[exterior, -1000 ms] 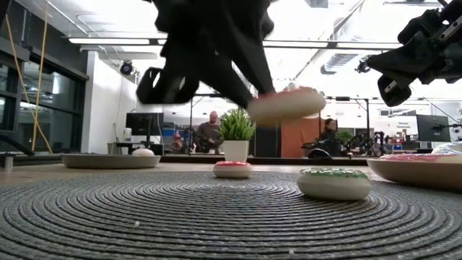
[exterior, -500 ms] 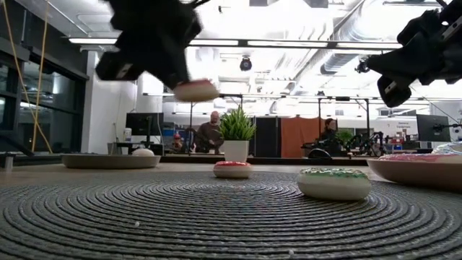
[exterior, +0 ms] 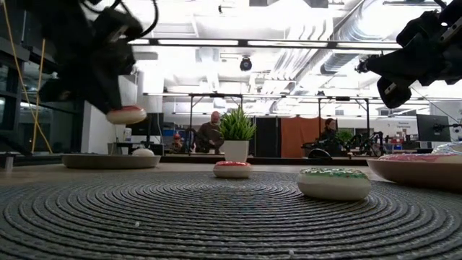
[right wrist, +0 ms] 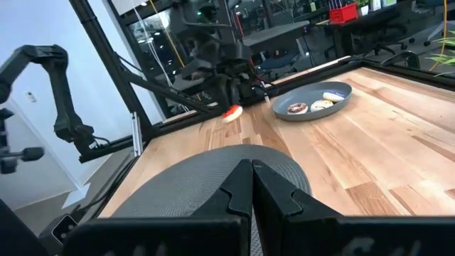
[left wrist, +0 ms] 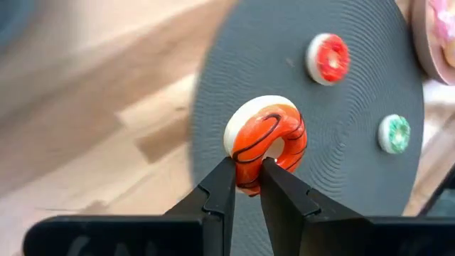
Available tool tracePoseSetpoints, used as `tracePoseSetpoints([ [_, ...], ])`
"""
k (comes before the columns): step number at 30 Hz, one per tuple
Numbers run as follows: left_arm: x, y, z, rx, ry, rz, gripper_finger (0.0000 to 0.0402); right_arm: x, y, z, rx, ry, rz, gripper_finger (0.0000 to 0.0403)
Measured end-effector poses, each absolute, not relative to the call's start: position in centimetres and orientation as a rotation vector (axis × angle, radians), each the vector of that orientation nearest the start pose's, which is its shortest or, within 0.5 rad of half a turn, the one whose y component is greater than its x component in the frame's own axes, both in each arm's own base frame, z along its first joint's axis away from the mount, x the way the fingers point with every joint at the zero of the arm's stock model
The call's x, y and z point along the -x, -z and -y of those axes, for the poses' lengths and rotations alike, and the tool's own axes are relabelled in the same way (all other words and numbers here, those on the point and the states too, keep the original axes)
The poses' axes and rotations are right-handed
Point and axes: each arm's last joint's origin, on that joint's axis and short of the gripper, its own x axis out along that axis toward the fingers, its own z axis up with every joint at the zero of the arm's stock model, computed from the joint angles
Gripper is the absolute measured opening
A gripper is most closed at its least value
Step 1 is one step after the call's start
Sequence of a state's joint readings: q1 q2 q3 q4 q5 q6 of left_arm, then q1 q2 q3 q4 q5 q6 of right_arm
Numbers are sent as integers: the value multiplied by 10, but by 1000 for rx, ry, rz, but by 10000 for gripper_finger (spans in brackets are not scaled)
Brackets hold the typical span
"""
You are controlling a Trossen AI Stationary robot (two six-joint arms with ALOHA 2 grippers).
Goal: Pick & Place donuts
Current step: Put the small red donut on the gray plate
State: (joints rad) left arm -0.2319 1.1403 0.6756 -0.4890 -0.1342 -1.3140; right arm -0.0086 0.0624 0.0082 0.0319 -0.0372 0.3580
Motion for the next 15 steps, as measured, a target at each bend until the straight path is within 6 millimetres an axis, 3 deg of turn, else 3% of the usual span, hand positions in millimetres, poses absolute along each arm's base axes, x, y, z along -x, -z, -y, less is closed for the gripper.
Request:
tracePoseSetpoints([
  [6, -172, -204, 22, 1059, -622, -813, 57, -101, -164, 0, -359, -24, -32, 0],
  [15, -148, -197, -9, 1114, -831, -758, 57, -101, -164, 0, -359, -24, -32, 0],
])
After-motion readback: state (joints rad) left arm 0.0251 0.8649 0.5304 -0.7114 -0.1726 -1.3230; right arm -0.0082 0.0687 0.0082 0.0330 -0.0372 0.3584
